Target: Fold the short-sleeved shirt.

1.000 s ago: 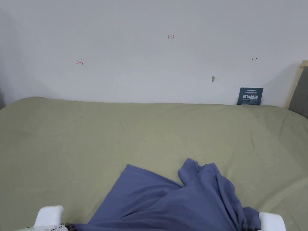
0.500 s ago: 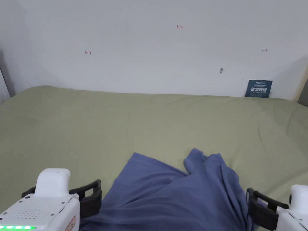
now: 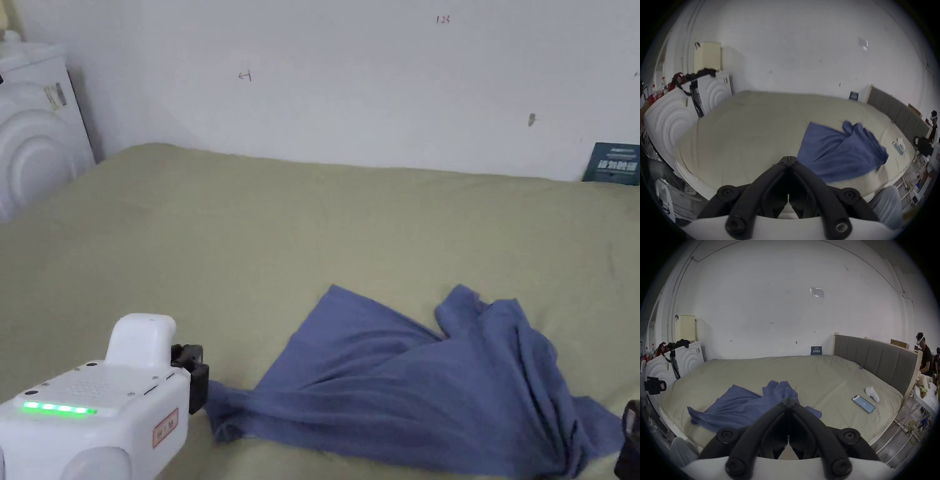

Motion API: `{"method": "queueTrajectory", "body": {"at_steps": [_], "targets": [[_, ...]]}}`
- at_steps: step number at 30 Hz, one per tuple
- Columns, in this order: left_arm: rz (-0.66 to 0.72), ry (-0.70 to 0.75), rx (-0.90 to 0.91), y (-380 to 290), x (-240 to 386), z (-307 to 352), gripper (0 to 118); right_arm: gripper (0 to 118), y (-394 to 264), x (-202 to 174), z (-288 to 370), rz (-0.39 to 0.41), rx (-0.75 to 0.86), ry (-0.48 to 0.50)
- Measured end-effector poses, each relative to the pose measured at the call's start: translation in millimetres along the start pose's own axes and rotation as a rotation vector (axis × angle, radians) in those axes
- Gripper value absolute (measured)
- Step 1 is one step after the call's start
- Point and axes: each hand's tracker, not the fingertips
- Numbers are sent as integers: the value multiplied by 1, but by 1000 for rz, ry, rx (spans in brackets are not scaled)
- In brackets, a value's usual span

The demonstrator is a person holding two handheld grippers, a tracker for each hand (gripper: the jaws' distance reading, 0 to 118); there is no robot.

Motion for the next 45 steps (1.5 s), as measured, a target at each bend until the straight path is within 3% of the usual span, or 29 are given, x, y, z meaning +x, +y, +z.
{"method": "queueTrajectory", "body": {"at_steps": [5, 6, 7, 8, 9, 14, 16, 18, 19, 20, 21, 22, 23, 24, 27, 28, 31, 32, 35, 36, 39, 42, 43, 44, 45], "targets": [[84, -44, -206, 0, -37, -68, 0, 2, -11, -5, -9, -4, -47, 29], [97, -51, -253, -1, -42, -83, 7, 2, -13, -7, -13, -7, -62, 37], [106, -60, -283, -2, -45, -96, 33, 2, -15, -9, -16, -5, -80, 42], [115, -51, -306, -4, -45, -108, 92, 2, -17, -11, -19, 7, -104, 44], [123, -34, -332, -4, -46, -120, 118, 2, -19, -13, -21, 20, -117, 46], [115, 8, -425, -9, -35, -163, 112, 2, -26, -21, -34, 56, -165, 61], [126, 5, -454, -16, -45, -185, 94, 2, -29, -22, -40, 67, -183, 70], [120, -24, -534, -25, -41, -198, 93, 2, -31, -24, -47, 67, -205, 77], [69, 52, -542, -27, -34, -200, 93, 2, -32, -24, -50, 68, -215, 82], [7, 18, -494, -27, -34, -203, 86, 2, -33, -24, -52, 72, -221, 79], [-18, 7, -489, -24, -34, -199, 70, 2, -34, -25, -54, 75, -227, 74], [0, -7, -487, -21, -35, -193, 44, 2, -35, -25, -57, 75, -238, 77], [1, -47, -492, -18, -37, -190, 1, 2, -35, -24, -59, 65, -248, 89], [44, -95, -484, -28, -62, -228, 1, 2, -35, -23, -61, 55, -255, 98], [32, -55, -490, -34, -77, -249, 1, 2, -34, -23, -66, 44, -259, 105], [3, -16, -438, -29, -54, -215, 1, 2, -33, -23, -66, 46, -258, 110], [25, -14, -440, -39, -46, -216, 1, 2, -30, -21, -71, 73, -262, 112], [-6, 13, -403, -30, -19, -176, 1, 2, -29, -18, -76, 72, -268, 115], [-6, 16, -401, -52, 9, -157, 1, 2, -22, -10, -97, 69, -299, 122], [36, -24, -452, -29, -25, -181, 1, 2, -19, -6, -107, 73, -300, 120], [43, -26, -443, -39, -13, -171, 1, 2, -3, 3, -153, 123, -331, 102], [55, -35, -447, -32, -16, -174, 1, 4, 18, 13, -217, 120, -373, 108], [64, -39, -450, -31, -17, -176, 1, 19, 24, 16, -241, 121, -388, 110], [72, -42, -451, -28, -22, -180, 1, 66, 30, 18, -265, 131, -402, 103], [80, -44, -450, -29, -21, -179, 1, 100, 35, 20, -286, 154, -441, 109]]}}
